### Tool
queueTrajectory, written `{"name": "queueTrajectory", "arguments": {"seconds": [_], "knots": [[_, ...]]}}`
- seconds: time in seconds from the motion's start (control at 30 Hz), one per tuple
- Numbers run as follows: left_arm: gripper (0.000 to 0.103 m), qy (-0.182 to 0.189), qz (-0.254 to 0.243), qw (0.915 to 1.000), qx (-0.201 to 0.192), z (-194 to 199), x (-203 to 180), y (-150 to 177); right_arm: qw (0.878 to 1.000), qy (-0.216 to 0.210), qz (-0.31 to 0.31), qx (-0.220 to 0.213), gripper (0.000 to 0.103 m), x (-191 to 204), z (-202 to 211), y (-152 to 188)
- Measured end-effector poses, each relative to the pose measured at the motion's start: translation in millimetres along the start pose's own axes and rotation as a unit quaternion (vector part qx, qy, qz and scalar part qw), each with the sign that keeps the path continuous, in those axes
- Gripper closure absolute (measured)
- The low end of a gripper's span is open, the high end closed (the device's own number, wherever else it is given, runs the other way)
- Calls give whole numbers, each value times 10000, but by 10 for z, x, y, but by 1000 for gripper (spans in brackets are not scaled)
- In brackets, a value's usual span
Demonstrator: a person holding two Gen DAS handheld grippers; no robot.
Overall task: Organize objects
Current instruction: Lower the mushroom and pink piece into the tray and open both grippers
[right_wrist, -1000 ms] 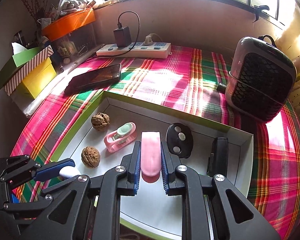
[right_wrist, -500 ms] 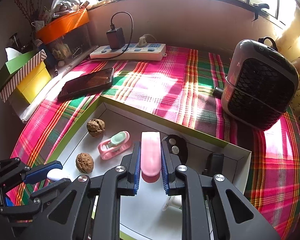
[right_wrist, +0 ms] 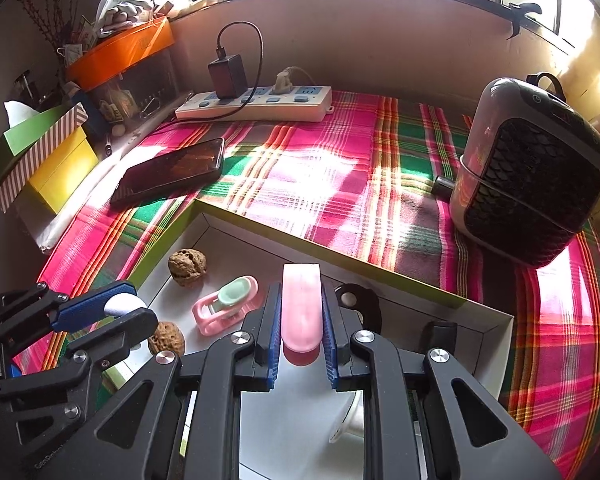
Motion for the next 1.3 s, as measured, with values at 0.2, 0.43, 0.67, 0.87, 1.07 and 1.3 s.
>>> {"name": "queueTrajectory", "arguments": {"seconds": [0.2,0.43,0.67,0.87,1.07,1.3], "knots": [[82,-39,99,9999,82,-130,90,-29,10000,-40,17,30,85,30,-67,-20],[82,12,140,9995,267,-275,93,-17,9998,-57,75,170,85,87,-175,16],[82,-18,21,9996,293,-322,66,-2,9997,-48,95,203,85,110,-216,29],[82,-9,-27,9995,315,-334,36,6,9997,-40,113,213,84,125,-233,45],[81,-23,-48,9995,310,-337,29,9,9997,-16,131,210,84,134,-240,52],[81,-26,-55,9995,319,-339,25,5,9997,36,117,212,84,120,-254,62]]}}
Point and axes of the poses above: each gripper's, at about its wrist camera, not at the fingertips, and z roughly against the way its jaws point, x to its left, y to its underside, the point moved 3 cm from there along -z, roughly the way its jaws point, and after that the axes turned 5 degrees about -z, right-handed, at the moved point
